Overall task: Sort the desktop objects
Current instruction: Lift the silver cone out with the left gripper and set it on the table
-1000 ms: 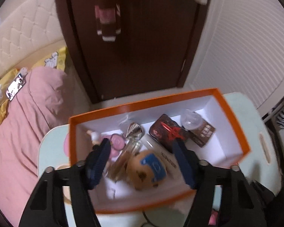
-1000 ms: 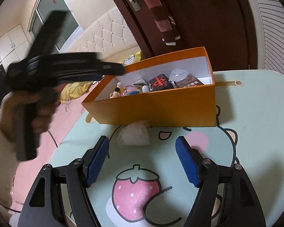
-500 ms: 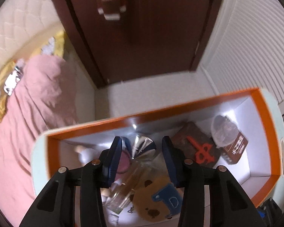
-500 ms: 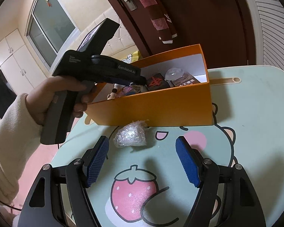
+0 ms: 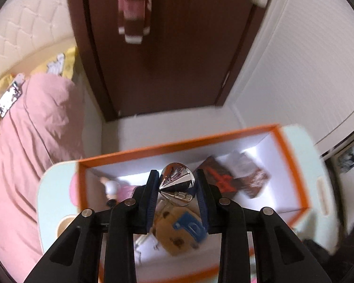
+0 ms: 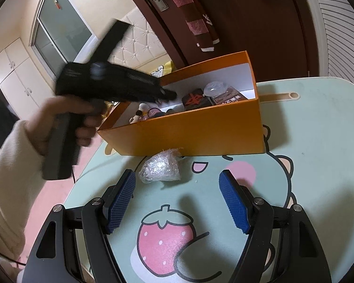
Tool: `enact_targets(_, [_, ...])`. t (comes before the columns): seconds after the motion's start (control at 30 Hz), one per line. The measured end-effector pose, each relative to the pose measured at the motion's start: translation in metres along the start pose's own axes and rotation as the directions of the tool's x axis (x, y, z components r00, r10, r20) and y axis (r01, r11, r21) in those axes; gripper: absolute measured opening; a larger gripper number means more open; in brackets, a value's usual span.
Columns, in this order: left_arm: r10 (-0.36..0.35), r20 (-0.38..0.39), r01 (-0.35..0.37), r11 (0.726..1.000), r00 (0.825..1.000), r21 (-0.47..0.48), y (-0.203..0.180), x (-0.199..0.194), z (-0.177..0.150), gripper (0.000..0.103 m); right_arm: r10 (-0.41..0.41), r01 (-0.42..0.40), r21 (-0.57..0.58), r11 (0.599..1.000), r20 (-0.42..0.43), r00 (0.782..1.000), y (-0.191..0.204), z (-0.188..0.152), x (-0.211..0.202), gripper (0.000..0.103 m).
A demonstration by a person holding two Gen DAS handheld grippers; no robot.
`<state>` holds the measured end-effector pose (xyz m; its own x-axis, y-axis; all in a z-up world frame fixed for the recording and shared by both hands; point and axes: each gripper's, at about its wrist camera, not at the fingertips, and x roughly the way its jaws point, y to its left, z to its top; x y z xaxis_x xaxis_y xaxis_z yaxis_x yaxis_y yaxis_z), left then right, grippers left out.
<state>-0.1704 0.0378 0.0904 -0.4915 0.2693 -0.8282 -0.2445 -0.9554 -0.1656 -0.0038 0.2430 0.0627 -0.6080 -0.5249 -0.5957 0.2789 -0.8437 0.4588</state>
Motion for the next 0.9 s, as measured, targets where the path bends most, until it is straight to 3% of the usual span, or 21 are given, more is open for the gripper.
enact_targets(0.13, [-0.013, 0.075, 0.015, 1.0, 0.997, -0.025, 0.009, -0.046, -0.016, 0.029, 0.0, 0.0, 0.009, 1.0, -0.012, 1.0, -0.001, 0.002, 0.002, 0.074])
enact_targets(0.27, [-0.012, 0.07, 0.017, 0.997, 0.997, -0.081, 0.022, -0.064, -0.057, 0.029, -0.003, 0.003, 0.013, 1.0, -0.022, 1.0, -0.002, 0.002, 0.003, 0.074])
enact_targets(0.4, [0.06, 0.061, -0.054, 0.994, 0.996, -0.094, 0.018, -0.06, -0.102, 0.029, -0.003, 0.003, 0.016, 1.0, -0.034, 0.999, -0.002, 0.001, 0.005, 0.074])
enact_targets(0.5, [0.052, 0.063, -0.045, 0.994, 0.997, -0.096, 0.012, -0.049, -0.128, 0.029, 0.004, -0.003, 0.025, 1.0, -0.041, 0.999, -0.003, 0.002, 0.006, 0.074])
enact_targets(0.6, [0.091, 0.039, -0.089, 0.994, 0.995, -0.066, 0.008, -0.028, -0.144, 0.029, 0.011, -0.01, 0.035, 0.999, -0.04, 0.999, -0.005, 0.002, 0.006, 0.074])
enact_targets(0.8, [0.073, 0.057, -0.068, 0.994, 0.996, -0.087, 0.01, -0.012, -0.156, 0.029, 0.0, 0.001, 0.041, 0.999, -0.034, 0.999, -0.009, 0.003, 0.006, 0.074])
enact_targets(0.83, [0.08, 0.067, -0.074, 0.993, 0.995, -0.091, 0.01, -0.012, -0.157, 0.033, -0.002, 0.003, 0.043, 0.999, -0.034, 0.999, -0.009, 0.003, 0.005, 0.074])
enact_targets(0.9, [0.089, 0.092, -0.079, 0.991, 0.992, -0.105, 0.012, -0.013, -0.159, 0.058, -0.009, 0.01, 0.045, 0.999, -0.033, 0.999, -0.009, 0.003, 0.005, 0.074])
